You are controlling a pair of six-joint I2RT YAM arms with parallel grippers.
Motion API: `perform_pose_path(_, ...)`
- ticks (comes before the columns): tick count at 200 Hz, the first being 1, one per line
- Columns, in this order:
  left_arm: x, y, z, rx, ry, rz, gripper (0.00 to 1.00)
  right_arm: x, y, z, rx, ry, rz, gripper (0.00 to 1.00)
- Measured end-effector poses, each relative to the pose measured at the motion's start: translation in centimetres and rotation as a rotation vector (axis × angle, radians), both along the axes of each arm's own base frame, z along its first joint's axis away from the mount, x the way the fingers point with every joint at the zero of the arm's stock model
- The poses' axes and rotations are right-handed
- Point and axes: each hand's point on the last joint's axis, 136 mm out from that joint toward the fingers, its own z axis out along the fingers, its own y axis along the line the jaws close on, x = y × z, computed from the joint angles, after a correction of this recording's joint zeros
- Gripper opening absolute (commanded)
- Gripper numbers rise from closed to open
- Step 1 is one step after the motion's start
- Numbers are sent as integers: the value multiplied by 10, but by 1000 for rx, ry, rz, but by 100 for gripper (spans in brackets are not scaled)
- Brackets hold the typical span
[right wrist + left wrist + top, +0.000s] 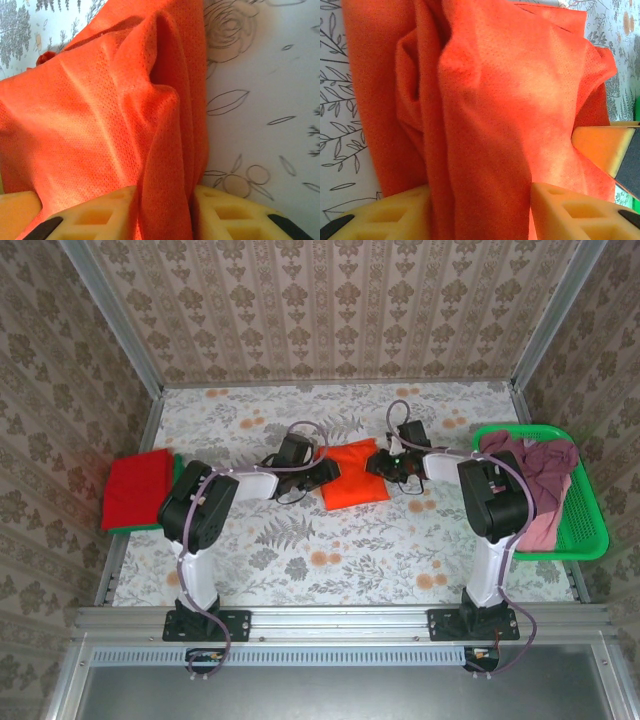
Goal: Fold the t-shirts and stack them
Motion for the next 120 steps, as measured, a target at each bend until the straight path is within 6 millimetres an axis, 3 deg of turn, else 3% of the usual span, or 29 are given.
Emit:
perform_pose_path(50, -3, 9, 4, 45, -7, 10, 61, -4, 7, -1, 4, 3, 19, 31)
perform_pose_path(98, -9, 29, 33, 115, -71, 28, 65, -3, 7, -2, 13, 10, 5, 30)
perform_pose_path(120, -12, 32, 27, 140, -56, 24, 67, -3, 8, -1, 17, 6, 4, 30)
